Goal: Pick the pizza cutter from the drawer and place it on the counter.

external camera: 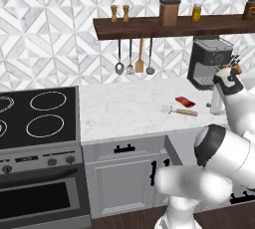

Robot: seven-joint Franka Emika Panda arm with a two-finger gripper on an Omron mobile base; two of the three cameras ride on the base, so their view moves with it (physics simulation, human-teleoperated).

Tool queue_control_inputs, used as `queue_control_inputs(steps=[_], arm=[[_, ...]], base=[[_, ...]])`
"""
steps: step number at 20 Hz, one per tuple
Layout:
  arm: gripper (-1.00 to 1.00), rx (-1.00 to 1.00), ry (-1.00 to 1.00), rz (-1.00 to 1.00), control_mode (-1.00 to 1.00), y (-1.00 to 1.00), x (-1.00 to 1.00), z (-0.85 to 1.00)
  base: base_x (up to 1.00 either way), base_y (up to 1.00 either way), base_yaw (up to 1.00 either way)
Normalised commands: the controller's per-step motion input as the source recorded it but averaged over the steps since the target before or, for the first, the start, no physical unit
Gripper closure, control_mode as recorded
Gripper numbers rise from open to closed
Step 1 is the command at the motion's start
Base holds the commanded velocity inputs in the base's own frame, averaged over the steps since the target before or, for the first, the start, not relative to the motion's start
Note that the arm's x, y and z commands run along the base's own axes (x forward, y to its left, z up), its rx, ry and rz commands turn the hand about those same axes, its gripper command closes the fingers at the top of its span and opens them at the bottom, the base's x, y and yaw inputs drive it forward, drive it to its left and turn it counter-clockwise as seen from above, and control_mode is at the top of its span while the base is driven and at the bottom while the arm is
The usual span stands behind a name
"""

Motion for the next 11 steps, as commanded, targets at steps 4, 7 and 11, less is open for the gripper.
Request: queue_control_inputs(steps=[4, 7, 11], arm=[[-1.0, -0.06, -0.24, 0.06, -1.0, 0.18, -0.96, 0.98], [-1.0, -0.04, -0.15, 0.04, -1.0, 0.08, -0.8, 0.64], [-1.0, -0.01, -0.09, 0.02, -1.0, 0.0, -0.34, 0.17]], base=[[0.0, 0.0, 0.0], [0.0, 0.0, 0.0], [0.0, 0.0, 0.0]])
